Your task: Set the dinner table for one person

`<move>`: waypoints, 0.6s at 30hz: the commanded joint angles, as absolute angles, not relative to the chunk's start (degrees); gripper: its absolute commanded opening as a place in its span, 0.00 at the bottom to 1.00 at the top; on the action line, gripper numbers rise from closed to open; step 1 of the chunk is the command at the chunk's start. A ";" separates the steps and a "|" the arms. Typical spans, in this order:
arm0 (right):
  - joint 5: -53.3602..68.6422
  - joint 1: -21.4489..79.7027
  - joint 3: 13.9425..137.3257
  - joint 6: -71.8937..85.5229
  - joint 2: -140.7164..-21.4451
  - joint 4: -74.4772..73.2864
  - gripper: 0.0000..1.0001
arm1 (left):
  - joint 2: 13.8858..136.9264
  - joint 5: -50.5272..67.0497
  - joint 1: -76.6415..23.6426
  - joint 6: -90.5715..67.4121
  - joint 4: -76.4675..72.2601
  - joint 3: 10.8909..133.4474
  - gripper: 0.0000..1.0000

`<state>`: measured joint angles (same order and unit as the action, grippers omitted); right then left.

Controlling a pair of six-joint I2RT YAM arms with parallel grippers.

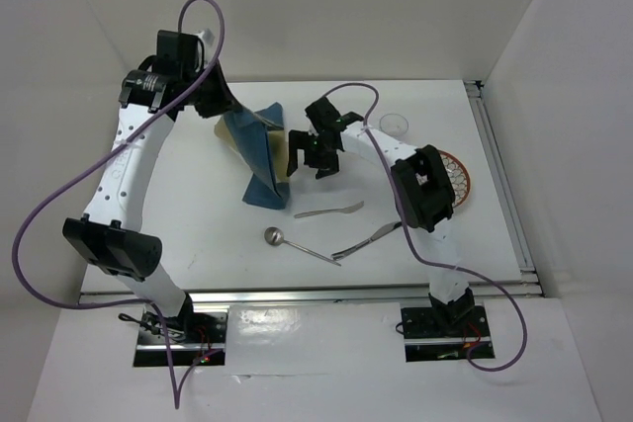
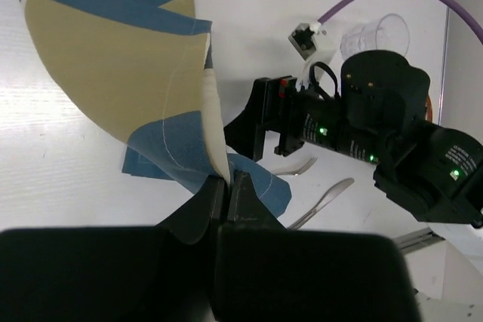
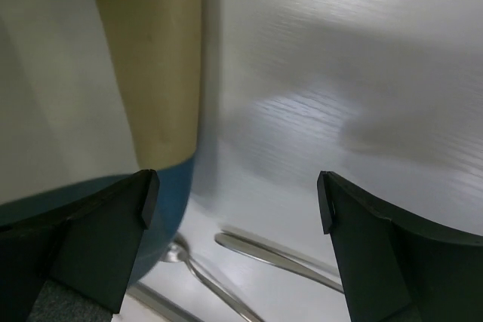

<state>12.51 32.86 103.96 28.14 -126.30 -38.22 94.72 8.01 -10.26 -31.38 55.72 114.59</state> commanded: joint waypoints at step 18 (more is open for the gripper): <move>2.65 43.23 58.36 29.46 -90.70 2.11 0.99 | 101.87 13.18 -8.17 -31.20 55.73 126.03 0.00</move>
